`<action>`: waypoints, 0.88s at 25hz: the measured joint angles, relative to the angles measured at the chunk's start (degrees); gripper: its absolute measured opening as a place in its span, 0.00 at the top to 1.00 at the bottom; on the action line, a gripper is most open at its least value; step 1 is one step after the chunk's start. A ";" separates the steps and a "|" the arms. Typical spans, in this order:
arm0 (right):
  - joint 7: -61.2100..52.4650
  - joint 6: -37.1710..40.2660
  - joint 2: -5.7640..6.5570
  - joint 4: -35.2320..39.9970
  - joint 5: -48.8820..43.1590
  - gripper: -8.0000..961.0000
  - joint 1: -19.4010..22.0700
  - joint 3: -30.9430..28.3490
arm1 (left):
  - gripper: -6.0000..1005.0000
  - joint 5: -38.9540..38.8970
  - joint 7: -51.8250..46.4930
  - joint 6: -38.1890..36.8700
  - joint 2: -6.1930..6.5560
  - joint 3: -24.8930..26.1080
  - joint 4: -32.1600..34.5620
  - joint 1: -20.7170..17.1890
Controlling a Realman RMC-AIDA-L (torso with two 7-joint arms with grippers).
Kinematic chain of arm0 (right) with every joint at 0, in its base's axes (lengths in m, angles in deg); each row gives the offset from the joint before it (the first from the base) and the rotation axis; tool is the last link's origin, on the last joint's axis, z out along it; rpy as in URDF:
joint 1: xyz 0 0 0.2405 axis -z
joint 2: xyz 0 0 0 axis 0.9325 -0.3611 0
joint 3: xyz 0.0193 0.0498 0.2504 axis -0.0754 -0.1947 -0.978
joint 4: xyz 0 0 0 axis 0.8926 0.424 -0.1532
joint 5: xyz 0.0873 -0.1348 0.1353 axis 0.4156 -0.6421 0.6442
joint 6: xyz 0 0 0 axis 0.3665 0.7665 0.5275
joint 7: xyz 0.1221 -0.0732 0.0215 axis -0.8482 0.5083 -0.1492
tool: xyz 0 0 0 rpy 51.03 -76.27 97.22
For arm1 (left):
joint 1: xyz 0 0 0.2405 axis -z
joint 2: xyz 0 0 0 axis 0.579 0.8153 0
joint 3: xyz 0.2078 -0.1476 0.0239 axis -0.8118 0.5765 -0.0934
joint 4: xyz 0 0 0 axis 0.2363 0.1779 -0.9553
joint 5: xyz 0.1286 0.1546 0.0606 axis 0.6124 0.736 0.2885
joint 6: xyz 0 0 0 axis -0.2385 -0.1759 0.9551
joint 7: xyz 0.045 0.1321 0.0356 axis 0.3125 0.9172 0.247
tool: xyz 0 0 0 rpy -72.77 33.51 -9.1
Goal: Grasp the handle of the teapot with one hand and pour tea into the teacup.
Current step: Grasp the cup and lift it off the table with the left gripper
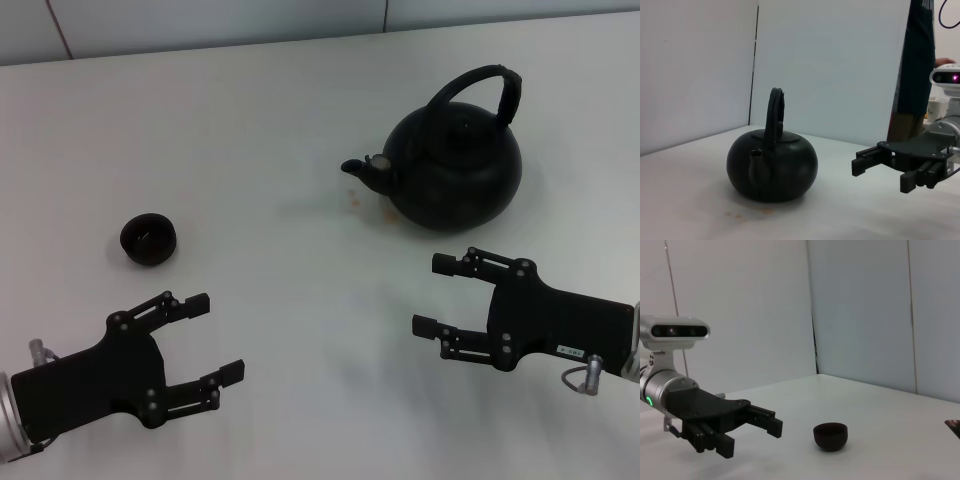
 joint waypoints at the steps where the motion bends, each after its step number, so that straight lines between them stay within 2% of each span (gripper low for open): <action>1: 0.00 0.01 0.00 0.00 0.00 0.19 0.00 0.00 | 0.15 0.00 -0.11 0.01 -0.05 0.08 0.00 0.07; 22: 0.00 0.29 0.00 0.09 0.00 0.19 0.42 0.00 | 0.15 0.01 -0.48 0.15 -0.50 1.40 0.00 -0.42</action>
